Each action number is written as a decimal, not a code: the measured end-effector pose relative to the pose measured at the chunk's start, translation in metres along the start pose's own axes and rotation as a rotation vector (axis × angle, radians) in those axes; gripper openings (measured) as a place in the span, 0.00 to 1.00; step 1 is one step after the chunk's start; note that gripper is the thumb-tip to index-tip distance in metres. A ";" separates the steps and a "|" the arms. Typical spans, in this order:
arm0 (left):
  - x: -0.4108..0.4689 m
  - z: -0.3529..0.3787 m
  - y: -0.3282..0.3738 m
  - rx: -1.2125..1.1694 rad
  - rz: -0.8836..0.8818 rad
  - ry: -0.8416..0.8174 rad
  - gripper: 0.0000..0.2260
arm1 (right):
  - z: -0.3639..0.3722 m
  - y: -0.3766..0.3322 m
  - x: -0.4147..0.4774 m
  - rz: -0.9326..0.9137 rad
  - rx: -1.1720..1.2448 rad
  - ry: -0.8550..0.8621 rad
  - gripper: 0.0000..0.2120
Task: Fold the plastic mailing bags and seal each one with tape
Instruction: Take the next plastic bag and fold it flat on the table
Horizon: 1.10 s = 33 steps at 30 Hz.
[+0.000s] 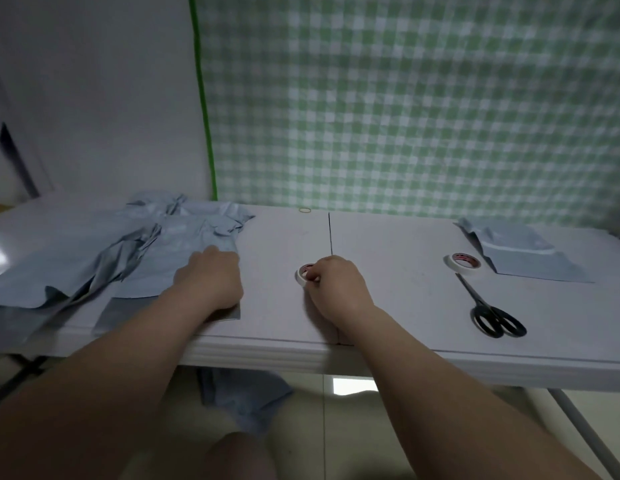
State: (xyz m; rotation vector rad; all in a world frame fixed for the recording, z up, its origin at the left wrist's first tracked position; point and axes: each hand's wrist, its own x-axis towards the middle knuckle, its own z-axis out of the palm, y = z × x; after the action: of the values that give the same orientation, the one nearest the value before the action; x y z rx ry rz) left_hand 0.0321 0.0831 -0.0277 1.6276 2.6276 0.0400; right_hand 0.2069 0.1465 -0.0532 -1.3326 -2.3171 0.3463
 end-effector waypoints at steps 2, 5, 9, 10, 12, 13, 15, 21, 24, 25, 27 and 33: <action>0.004 0.003 -0.010 0.059 -0.022 -0.006 0.17 | 0.002 -0.002 0.003 0.011 0.001 -0.002 0.06; 0.013 0.005 -0.019 0.055 -0.086 0.042 0.12 | 0.002 -0.005 0.003 0.025 -0.012 -0.007 0.08; 0.022 0.000 -0.025 -0.093 -0.028 0.212 0.09 | -0.006 -0.001 0.001 0.092 -0.072 0.027 0.09; 0.024 -0.004 -0.023 -0.185 0.006 0.292 0.09 | -0.009 0.002 0.001 0.109 -0.088 0.049 0.09; 0.025 -0.022 -0.014 -0.382 0.031 0.418 0.09 | -0.017 0.008 0.002 0.160 -0.117 0.086 0.11; 0.027 -0.031 -0.006 -0.457 0.045 0.461 0.09 | -0.021 0.012 0.002 0.191 -0.146 0.098 0.12; 0.031 -0.045 0.010 -0.557 0.102 0.473 0.09 | -0.031 0.022 0.002 0.256 -0.231 0.111 0.12; 0.021 -0.034 0.074 -0.692 0.318 0.323 0.08 | -0.057 0.064 -0.007 0.479 -0.350 0.110 0.11; 0.011 -0.025 0.097 -0.716 0.429 0.249 0.08 | -0.065 0.081 -0.013 0.485 -0.369 0.116 0.12; 0.008 -0.024 0.103 -0.722 0.457 0.232 0.08 | -0.067 0.083 -0.013 0.444 -0.353 0.150 0.12; 0.003 -0.027 0.111 -0.731 0.508 0.181 0.11 | -0.071 0.080 -0.011 0.349 -0.146 0.260 0.13; -0.008 -0.038 0.111 -0.818 0.580 -0.141 0.10 | -0.091 0.031 -0.005 0.471 0.772 -0.239 0.23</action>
State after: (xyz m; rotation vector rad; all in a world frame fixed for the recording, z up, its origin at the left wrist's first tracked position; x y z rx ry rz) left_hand 0.1327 0.1252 0.0155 1.8411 1.5806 0.8453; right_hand 0.2772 0.1578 0.0114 -1.4257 -1.6801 1.4399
